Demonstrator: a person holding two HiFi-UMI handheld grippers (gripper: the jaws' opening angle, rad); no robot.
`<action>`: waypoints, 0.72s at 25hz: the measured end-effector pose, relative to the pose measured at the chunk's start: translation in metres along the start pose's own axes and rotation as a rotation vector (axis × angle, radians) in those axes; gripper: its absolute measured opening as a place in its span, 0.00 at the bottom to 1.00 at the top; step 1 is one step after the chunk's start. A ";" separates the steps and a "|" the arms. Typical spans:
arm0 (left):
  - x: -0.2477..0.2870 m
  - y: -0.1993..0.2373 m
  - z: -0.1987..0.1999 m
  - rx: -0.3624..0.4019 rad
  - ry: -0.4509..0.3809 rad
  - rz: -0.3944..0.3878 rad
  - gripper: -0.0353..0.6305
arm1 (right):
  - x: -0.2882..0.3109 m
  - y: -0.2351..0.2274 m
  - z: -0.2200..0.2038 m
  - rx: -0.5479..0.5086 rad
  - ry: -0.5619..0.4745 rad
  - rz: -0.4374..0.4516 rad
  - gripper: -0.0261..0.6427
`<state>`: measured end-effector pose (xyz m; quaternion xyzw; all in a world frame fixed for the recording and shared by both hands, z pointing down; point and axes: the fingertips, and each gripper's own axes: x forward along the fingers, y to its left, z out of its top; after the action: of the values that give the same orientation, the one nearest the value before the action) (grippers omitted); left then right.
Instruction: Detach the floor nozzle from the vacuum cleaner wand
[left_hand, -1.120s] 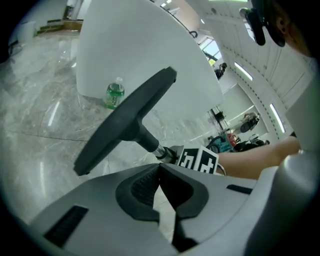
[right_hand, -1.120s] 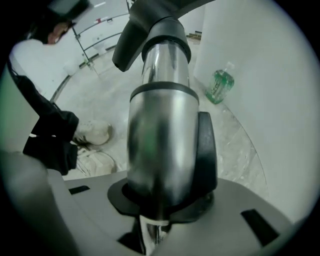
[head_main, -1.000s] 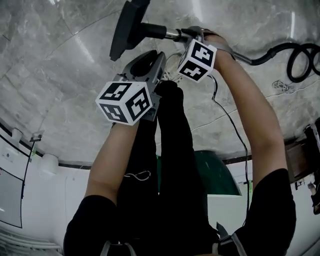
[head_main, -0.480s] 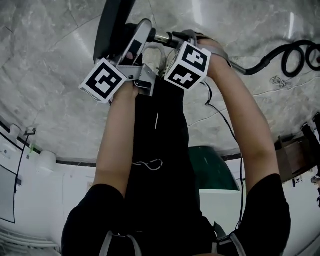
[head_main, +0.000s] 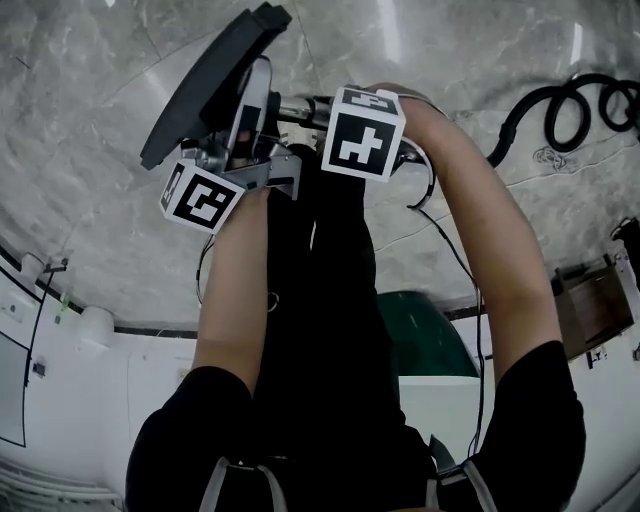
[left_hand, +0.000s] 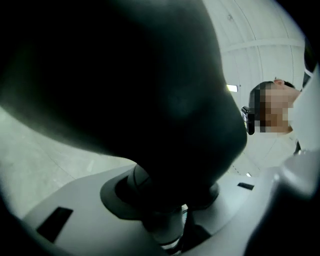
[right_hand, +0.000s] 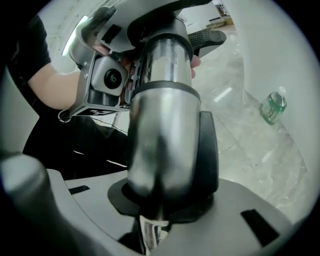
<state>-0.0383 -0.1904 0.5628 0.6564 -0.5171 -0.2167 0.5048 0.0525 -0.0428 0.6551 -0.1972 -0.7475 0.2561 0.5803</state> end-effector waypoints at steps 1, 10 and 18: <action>-0.001 0.004 -0.001 0.013 0.010 0.027 0.33 | 0.000 0.000 0.000 -0.002 0.000 0.004 0.21; 0.014 -0.003 -0.022 0.131 0.211 0.098 0.29 | -0.009 -0.045 0.008 0.187 -0.307 -0.634 0.19; -0.011 -0.094 -0.048 0.292 0.459 -0.423 0.29 | -0.020 0.065 0.020 0.128 -0.565 0.154 0.17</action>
<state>0.0396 -0.1638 0.4956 0.8461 -0.2681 -0.0872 0.4523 0.0380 -0.0062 0.5959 -0.1373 -0.8445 0.3908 0.3395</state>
